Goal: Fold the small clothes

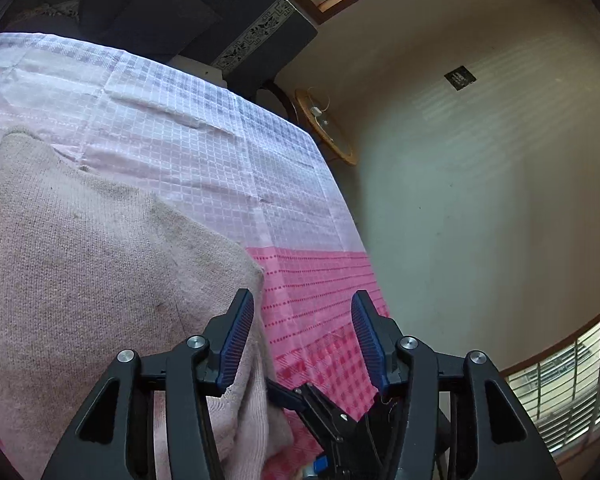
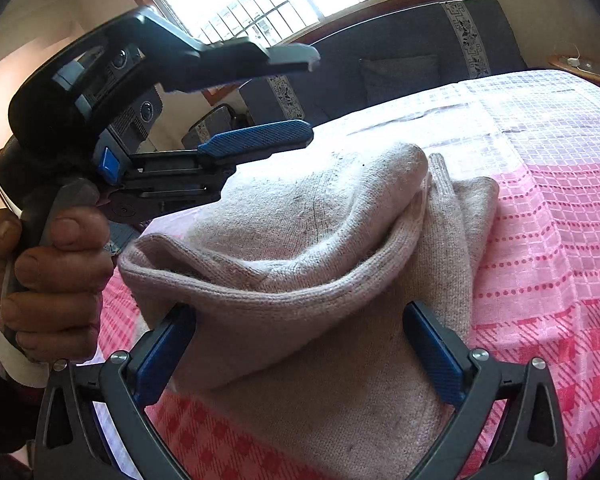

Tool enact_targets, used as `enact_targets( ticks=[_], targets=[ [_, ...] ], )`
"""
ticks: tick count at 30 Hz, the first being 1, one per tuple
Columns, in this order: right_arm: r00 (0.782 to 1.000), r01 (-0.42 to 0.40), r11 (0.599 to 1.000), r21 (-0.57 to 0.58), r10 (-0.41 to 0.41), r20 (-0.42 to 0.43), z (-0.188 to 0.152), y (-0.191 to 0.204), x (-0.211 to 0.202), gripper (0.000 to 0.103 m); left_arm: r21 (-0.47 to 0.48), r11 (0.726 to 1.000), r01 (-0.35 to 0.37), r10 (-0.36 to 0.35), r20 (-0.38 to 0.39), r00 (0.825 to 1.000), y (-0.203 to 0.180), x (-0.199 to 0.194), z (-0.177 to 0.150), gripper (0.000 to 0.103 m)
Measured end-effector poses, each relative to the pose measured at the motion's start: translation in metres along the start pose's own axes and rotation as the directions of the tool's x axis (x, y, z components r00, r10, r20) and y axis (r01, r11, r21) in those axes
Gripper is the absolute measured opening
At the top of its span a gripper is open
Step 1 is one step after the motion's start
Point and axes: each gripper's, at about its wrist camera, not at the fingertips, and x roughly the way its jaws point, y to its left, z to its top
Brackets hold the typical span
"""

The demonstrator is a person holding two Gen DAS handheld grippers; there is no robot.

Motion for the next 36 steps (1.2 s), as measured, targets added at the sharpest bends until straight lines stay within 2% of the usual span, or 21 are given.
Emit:
enact_targets(
  ticks=[2,5,8,11,14,16,19,20,22,23,24,25,26,27,28,30,32,33,36],
  targets=[
    [0.998,-0.063,0.998,0.022,0.063,-0.019,0.002,-0.005,0.001,0.103,0.062,0.998,-0.008,0.006,0.038,0.999,-0.004,-0.02,-0.005,0.057],
    [0.97,-0.226,0.964,0.138,0.235,-0.057,0.007,-0.024,0.006,0.103,0.135,0.983,-0.122,0.109,0.103,0.989,0.005,-0.051,-0.025,0.057],
    [0.924,-0.361,0.878,0.314,0.382,-0.009,0.012,-0.05,0.008,0.103,0.159,0.969,-0.187,0.164,0.148,0.975,0.023,-0.071,-0.053,0.057],
    [0.899,-0.412,0.819,0.398,0.436,0.035,0.024,-0.066,0.008,0.103,0.182,0.965,-0.191,0.171,0.116,0.978,0.035,-0.066,-0.079,0.057],
    [0.893,-0.405,0.797,0.448,0.45,0.007,0.041,-0.072,0.021,0.103,0.2,0.97,-0.141,0.132,0.057,0.99,0.031,-0.046,-0.103,0.057],
    [0.897,-0.387,0.805,0.45,0.442,-0.019,0.052,-0.07,0.029,0.103,0.297,0.945,-0.134,0.133,0.023,0.991,0.014,-0.027,-0.122,0.057],
    [0.926,-0.306,0.868,0.392,0.367,-0.089,0.062,-0.053,0.038,0.103,0.485,0.864,-0.135,0.175,-0.038,0.984,-0.016,0.004,-0.151,0.057],
    [0.942,-0.248,0.897,0.366,0.311,-0.125,0.066,-0.049,0.04,0.103,0.508,0.852,-0.127,0.176,-0.049,0.983,-0.02,0.01,-0.156,0.057],
    [0.954,-0.167,0.929,0.331,0.237,-0.184,0.07,-0.042,0.049,0.101,0.494,0.863,-0.109,0.16,-0.062,0.985,-0.021,0.011,-0.159,0.057],
    [0.955,-0.139,0.943,0.303,0.208,-0.21,0.066,-0.034,0.051,0.097,0.492,0.864,-0.111,0.163,-0.065,0.984,-0.021,0.01,-0.159,0.057],
    [0.958,-0.108,0.957,0.269,0.173,-0.23,0.066,-0.028,0.054,0.08,0.494,0.862,-0.113,0.16,-0.054,0.986,-0.02,0.004,-0.16,0.057],
    [0.959,-0.076,0.97,0.229,0.134,-0.249,0.067,-0.024,0.056,0.049,0.492,0.863,-0.117,0.151,-0.03,0.988,-0.019,-0.004,-0.16,0.057],
    [0.958,-0.043,0.982,0.185,0.093,-0.272,0.067,-0.019,0.059,0.033,0.483,0.868,-0.112,0.135,-0.013,0.991,-0.017,-0.014,-0.159,0.057],
    [0.955,-0.035,0.985,0.166,0.082,-0.285,0.066,-0.019,0.061,0.024,0.468,0.879,-0.097,0.11,0.001,0.994,-0.014,-0.027,-0.158,0.057],
    [0.955,-0.052,0.984,0.172,0.099,-0.279,0.064,-0.022,0.058,0.021,0.45,0.888,-0.093,0.091,0.025,0.996,-0.01,-0.04,-0.155,0.057],
    [0.963,-0.052,0.987,0.154,0.09,-0.254,0.065,-0.027,0.05,0.018,0.435,0.89,-0.136,0.099,0.107,0.989,-0.003,-0.065,-0.149,0.057],
    [0.974,-0.064,0.985,0.158,0.096,-0.207,0.071,-0.031,0.038,0.015,0.417,0.885,-0.207,0.135,0.196,0.971,0.008,-0.086,-0.138,0.058],
    [0.979,-0.065,0.986,0.151,0.092,-0.181,0.074,-0.033,0.032,0.015,0.391,0.891,-0.229,0.15,0.224,0.963,0.016,-0.093,-0.132,0.058],
    [0.981,-0.086,0.985,0.147,0.109,-0.16,0.077,-0.045,0.02,0.014,0.31,0.914,-0.262,0.192,0.237,0.952,0.044,-0.1,-0.115,0.059]
  ],
)
